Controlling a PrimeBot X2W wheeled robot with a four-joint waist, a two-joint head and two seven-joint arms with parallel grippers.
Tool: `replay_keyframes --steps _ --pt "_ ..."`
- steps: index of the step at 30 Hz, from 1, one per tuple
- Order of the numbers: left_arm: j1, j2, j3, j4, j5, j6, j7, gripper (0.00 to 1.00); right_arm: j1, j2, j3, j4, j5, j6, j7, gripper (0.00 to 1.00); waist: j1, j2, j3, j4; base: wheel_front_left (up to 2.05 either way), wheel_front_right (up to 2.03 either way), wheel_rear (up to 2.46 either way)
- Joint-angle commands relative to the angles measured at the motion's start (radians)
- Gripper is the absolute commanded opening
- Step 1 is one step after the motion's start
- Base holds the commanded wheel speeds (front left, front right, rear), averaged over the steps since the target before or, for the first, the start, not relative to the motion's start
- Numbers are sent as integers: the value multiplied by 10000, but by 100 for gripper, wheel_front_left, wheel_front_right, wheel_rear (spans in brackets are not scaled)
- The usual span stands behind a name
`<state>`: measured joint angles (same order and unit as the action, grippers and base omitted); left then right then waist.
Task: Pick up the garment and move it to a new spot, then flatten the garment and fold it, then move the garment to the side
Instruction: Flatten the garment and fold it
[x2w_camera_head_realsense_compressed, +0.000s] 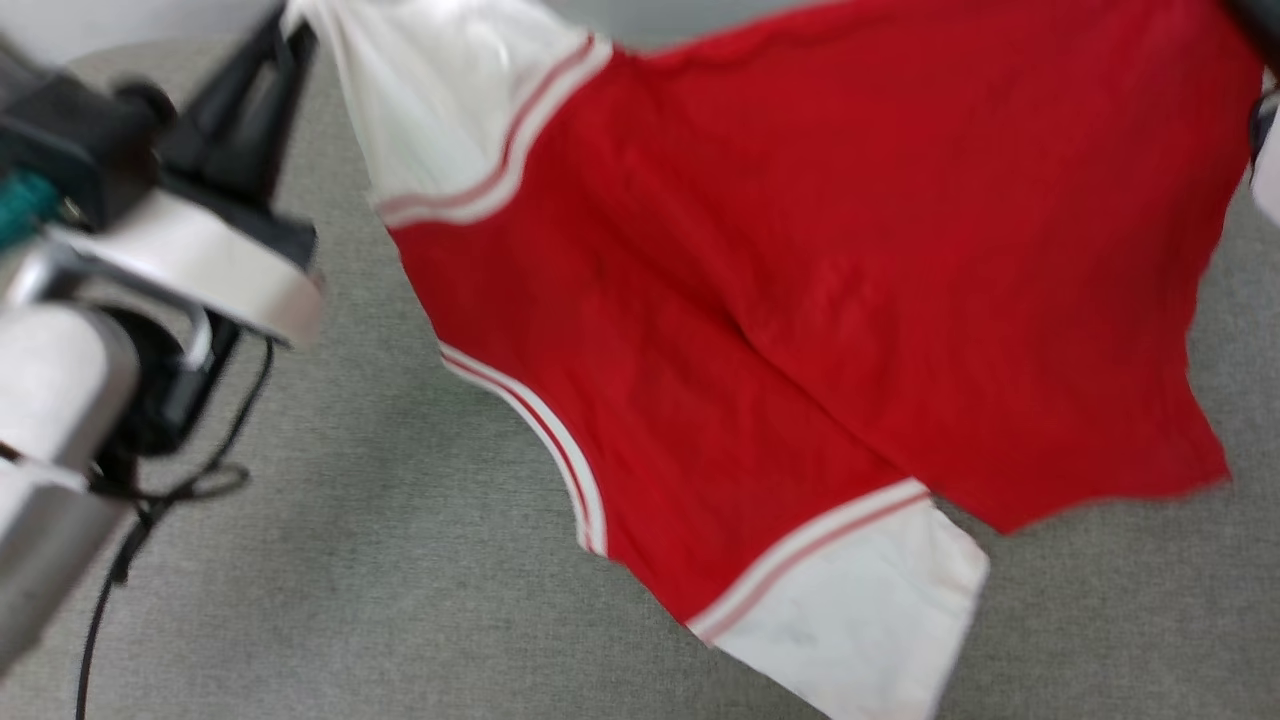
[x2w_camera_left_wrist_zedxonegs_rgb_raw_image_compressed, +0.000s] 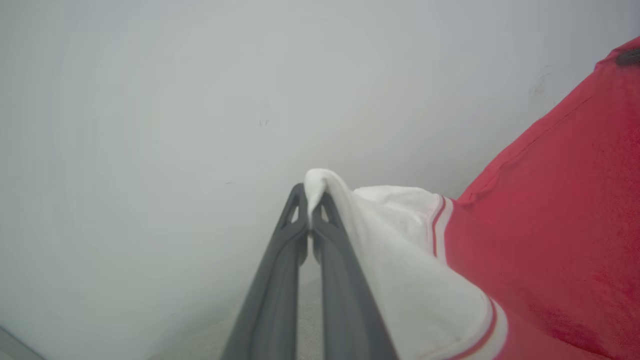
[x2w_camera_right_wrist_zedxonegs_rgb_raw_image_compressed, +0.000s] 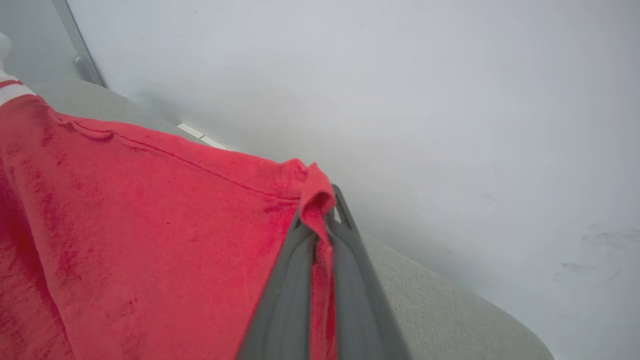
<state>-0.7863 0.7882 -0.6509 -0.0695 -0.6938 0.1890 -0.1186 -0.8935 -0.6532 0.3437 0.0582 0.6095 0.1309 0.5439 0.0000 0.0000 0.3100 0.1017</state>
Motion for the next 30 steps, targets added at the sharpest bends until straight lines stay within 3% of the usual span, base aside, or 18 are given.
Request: replay_keyframes --steps 1,9,20,30 --pt "-654 38 149 40 98 -136 133 0 -462 229 -103 42 -306 -5 -115 0 0 0 366 -208 0 0 0" --pt "-3887 -329 454 740 465 -1008 836 0 -2993 1151 -464 963 -1470 -5 -488 0 0 0 1334 -400 0 0 0" --pt "-8359 -1323 681 3030 763 -2338 1069 0 -7151 1912 -330 3028 -2692 -5 -960 0 0 0 2109 -267 0 0 0" --pt "-10404 -1778 441 5113 838 -2991 809 0 -8799 2233 378 4999 -3032 -5 -1897 0 0 0 2561 -228 0 0 0"
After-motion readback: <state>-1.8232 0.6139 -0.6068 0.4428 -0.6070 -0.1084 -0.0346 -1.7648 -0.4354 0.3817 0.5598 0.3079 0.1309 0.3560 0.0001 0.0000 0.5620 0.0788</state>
